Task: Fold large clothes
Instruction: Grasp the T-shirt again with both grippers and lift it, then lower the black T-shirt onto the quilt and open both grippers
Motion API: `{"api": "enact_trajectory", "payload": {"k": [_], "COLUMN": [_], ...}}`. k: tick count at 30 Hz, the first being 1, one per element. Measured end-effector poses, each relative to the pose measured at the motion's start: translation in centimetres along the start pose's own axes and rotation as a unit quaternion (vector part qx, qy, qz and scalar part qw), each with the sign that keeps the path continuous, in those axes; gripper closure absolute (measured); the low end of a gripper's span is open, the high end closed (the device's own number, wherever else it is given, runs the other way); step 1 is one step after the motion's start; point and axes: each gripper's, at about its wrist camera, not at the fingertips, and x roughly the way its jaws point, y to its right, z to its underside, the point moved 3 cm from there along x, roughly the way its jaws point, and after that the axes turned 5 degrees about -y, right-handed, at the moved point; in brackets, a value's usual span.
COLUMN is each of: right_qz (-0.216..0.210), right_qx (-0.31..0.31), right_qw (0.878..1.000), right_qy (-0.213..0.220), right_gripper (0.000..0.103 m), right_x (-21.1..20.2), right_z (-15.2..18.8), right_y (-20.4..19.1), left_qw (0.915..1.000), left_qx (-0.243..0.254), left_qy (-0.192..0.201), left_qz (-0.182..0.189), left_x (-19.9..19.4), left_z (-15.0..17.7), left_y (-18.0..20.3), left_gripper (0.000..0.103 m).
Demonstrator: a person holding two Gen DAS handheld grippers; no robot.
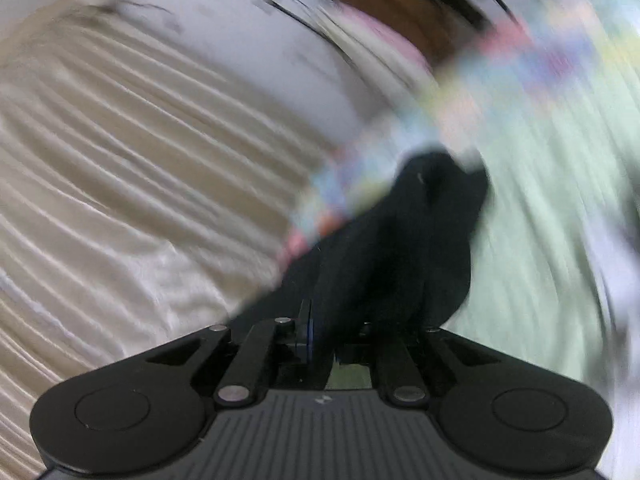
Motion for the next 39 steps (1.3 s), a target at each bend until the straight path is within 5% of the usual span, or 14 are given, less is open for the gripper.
{"api": "enact_trajectory", "payload": {"k": [3,8,13,16,19,22,24,25,29,31,37,39], "right_qz": [0.044,0.095,0.146,0.132,0.144,0.195,0.232,0.224,0.183,0.164,0.050,0.063], "right_qx": [0.052,0.063,0.032,0.026,-0.008,-0.074,-0.112,-0.105,-0.098,-0.107,-0.078,-0.102], "right_qw": [0.997,0.989,0.982,0.980,0.976,0.964,0.952,0.956,0.971,0.976,0.996,0.993], "right_qy": [-0.039,-0.093,-0.120,-0.146,-0.161,-0.168,-0.166,-0.161,-0.118,-0.092,-0.008,0.007], "right_gripper": [0.091,0.085,0.073,0.064,0.048,0.030,0.031,0.034,0.041,0.041,0.039,0.038], "right_x": [2.1,3.6,3.7,2.7,0.3,-1.8,-2.7,-3.5,-6.0,-6.8,-6.2,-4.2], "right_z": [4.0,7.0,8.0,8.9,8.9,9.3,9.8,9.8,9.0,8.7,7.2,6.6], "right_y": [4.8,7.0,6.9,7.2,6.7,6.0,5.7,5.7,4.3,3.0,0.6,0.0], "left_qw": [0.9948,0.9990,0.9935,0.9689,0.9173,0.9114,0.9105,0.9092,0.9316,0.9425,0.9676,0.9701], "left_qx": [-0.074,-0.004,0.068,0.172,0.306,0.280,0.251,0.235,0.168,0.160,0.103,0.079], "left_qy": [-0.063,-0.033,-0.003,-0.047,-0.124,-0.218,-0.262,-0.283,-0.216,-0.190,-0.192,-0.202], "left_qz": [-0.029,0.031,0.092,0.171,0.223,0.209,0.199,0.194,0.240,0.223,0.128,0.110], "left_x": [2.4,2.5,2.5,3.0,4.7,8.2,9.9,10.8,9.1,8.4,11.0,12.1], "left_z": [4.1,3.7,3.5,8.5,19.5,24.0,24.0,23.9,17.9,16.2,12.5,12.1], "left_y": [-5.9,0.0,5.9,14.0,20.2,19.3,18.0,17.4,14.3,13.1,7.2,5.8], "left_gripper": [0.100,0.100,0.100,0.099,0.094,0.092,0.092,0.089,0.053,0.038,0.036,0.036]}}
